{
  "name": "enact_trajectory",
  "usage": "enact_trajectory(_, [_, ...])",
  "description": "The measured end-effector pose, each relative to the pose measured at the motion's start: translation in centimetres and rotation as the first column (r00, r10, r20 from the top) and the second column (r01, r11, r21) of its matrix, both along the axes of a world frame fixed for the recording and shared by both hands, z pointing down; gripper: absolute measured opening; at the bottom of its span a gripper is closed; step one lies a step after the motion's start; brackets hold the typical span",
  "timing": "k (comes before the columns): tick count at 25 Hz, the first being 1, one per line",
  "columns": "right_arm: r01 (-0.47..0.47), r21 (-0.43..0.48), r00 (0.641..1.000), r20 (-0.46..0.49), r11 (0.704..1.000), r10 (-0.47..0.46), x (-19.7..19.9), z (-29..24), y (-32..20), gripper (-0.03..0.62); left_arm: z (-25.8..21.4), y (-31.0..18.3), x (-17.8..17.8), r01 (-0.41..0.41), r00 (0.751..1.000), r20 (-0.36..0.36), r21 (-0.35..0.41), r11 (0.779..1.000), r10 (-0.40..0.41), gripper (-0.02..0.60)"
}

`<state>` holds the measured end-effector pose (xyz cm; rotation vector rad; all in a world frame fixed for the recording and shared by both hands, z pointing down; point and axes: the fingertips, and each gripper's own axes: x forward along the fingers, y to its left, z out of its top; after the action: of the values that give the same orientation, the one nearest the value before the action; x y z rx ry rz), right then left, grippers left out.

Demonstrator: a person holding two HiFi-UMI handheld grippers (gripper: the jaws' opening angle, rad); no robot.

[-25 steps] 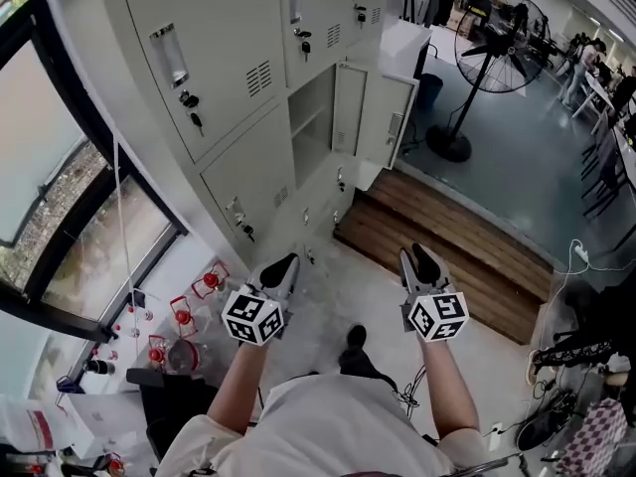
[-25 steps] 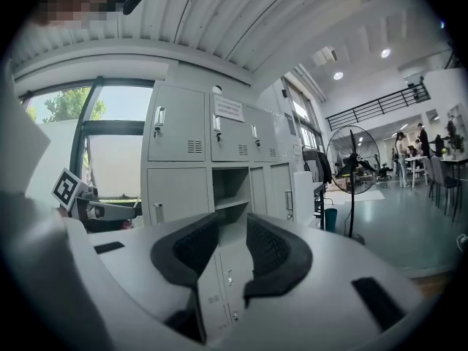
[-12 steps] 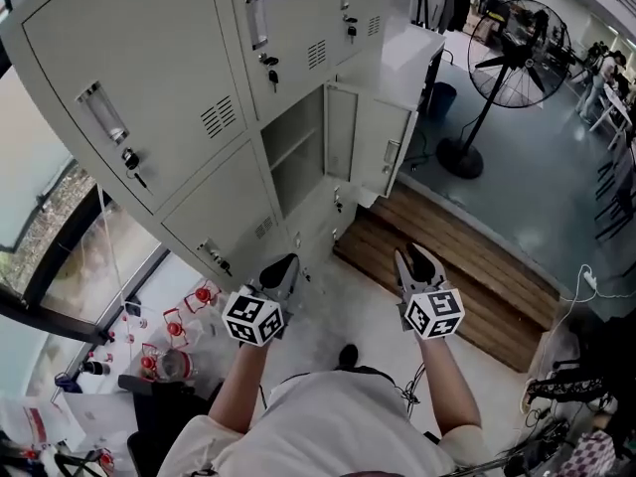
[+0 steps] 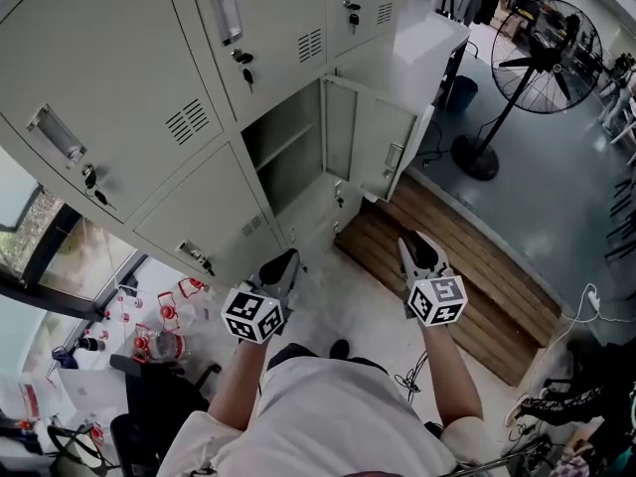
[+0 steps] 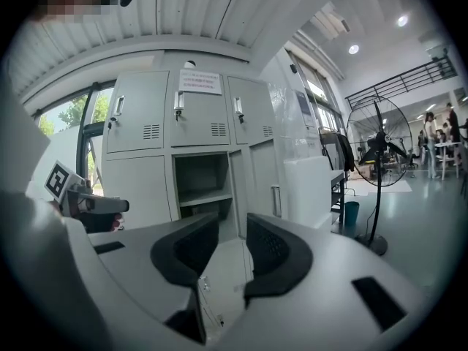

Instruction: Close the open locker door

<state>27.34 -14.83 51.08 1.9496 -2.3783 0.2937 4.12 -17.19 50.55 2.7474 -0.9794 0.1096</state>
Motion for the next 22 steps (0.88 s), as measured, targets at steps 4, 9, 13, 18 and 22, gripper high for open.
enact_trajectory(4, [0.000,-0.009,1.000,0.003,1.000,0.000,1.2,0.5,-1.7,0.106,0.5,-1.4,0.6,0.013,1.000,0.005,-0.009,1.000,-0.013,0.015])
enact_trajectory(9, [-0.021,-0.022,1.000,0.007,1.000,0.021,2.2,1.1,-3.7,0.106,0.9,-3.5,1.5,-0.006,1.000,0.008,-0.012,1.000,0.006,0.015])
enact_trajectory(13, [-0.053,-0.029,0.999,-0.001,0.998,0.053,2.8,1.5,-5.7,0.106,1.2,-5.5,2.1,-0.043,0.999,0.018,-0.008,0.999,0.043,0.015])
enact_trajectory(18, [-0.094,-0.047,0.996,-0.004,0.994,0.094,3.6,1.9,-8.2,0.106,1.4,-7.7,2.8,-0.104,0.994,0.022,-0.014,0.994,0.104,0.015])
enact_trajectory(22, [-0.124,-0.058,0.992,-0.015,0.991,0.124,4.5,2.3,-10.4,0.106,1.5,-8.9,3.8,-0.151,0.988,0.012,-0.018,0.988,0.151,0.015])
